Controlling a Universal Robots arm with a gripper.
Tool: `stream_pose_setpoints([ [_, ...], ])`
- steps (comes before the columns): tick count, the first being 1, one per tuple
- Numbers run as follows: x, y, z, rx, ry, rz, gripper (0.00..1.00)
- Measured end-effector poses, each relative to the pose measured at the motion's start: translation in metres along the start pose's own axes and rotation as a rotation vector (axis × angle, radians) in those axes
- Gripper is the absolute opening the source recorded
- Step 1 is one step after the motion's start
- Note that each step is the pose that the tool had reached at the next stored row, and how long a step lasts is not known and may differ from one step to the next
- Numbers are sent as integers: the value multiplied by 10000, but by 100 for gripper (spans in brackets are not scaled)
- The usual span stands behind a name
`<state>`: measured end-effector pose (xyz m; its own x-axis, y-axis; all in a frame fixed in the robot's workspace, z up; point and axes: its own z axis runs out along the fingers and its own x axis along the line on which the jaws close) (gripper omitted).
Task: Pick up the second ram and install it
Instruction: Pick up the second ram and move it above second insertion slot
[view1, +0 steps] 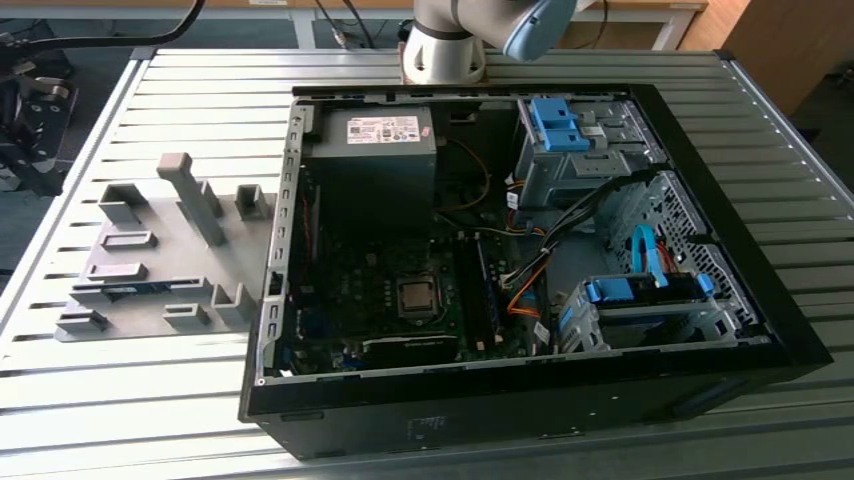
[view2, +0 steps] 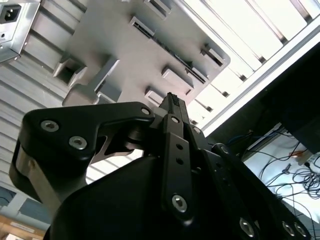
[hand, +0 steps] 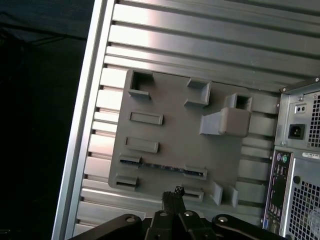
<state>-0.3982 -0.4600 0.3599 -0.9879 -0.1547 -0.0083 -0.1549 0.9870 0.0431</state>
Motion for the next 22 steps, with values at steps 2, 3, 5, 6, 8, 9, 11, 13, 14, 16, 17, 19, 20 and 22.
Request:
stream_pose_setpoints([
  [2, 1, -1, 1, -2, 10, -227, 11],
  [3, 1, -1, 1, -3, 15, -338, 11],
  [5, 2, -2, 2, -5, 23, -552, 11],
  [6, 3, -3, 3, -5, 28, -654, 11],
  [8, 4, -4, 4, -7, 38, -881, 11],
  [9, 5, -4, 4, -8, 43, -998, 11],
  [11, 6, -5, 6, -10, 53, -1237, 11],
  [13, 7, -5, 7, -12, 64, -1487, 11],
  [14, 8, -5, 7, -13, 70, -1613, 11],
  [16, 9, -5, 7, -14, 75, -1729, 11],
  [17, 8, -5, 7, -14, 75, -1733, 11],
  [19, 8, -5, 7, -14, 75, -1734, 11],
  [20, 8, -5, 7, -14, 75, -1734, 11],
  [22, 9, -5, 7, -15, 75, -1734, 11],
])
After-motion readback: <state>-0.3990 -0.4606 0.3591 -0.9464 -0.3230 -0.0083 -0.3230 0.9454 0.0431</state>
